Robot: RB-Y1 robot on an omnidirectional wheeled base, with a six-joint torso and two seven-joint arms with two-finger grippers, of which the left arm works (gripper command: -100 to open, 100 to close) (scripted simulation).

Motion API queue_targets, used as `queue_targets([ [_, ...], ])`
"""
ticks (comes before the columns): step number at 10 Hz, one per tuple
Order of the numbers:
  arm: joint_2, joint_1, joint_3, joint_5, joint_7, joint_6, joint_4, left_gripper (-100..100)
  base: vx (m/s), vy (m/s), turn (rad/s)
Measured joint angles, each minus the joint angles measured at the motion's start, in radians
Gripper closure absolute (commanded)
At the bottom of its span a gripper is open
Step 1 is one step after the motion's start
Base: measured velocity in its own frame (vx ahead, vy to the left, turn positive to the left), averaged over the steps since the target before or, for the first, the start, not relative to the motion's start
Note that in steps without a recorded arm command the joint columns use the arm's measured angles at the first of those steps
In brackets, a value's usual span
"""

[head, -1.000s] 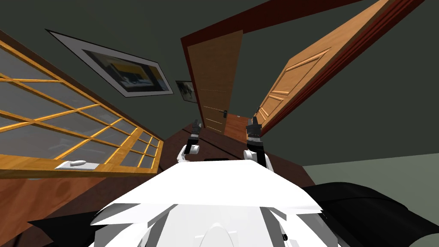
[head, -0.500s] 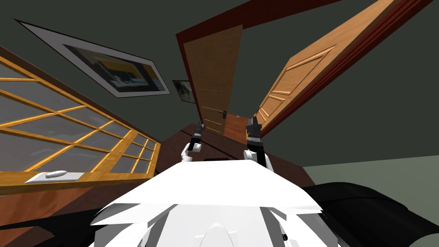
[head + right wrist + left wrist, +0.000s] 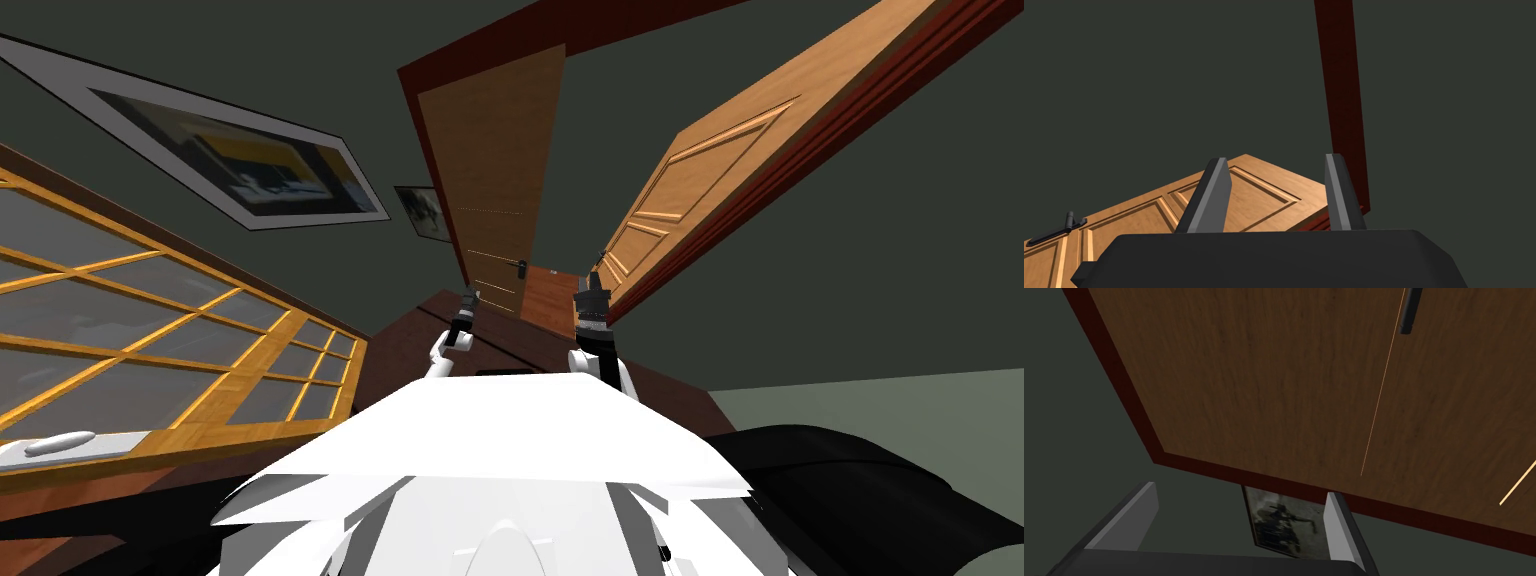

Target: Push the door open

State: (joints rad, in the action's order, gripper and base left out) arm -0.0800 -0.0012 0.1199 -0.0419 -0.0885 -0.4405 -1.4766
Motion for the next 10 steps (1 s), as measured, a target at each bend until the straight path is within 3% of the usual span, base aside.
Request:
queue_targets([
  [7, 0.002, -0.124, 0.015, 0.000, -0.014, -0.001, 0.204, -100, 0.101, -0.015, -0.030],
  [10, 0.013, -0.173, 0.023, -0.002, -0.015, -0.003, 0.288, -100, 0.106, 0.000, -0.028],
])
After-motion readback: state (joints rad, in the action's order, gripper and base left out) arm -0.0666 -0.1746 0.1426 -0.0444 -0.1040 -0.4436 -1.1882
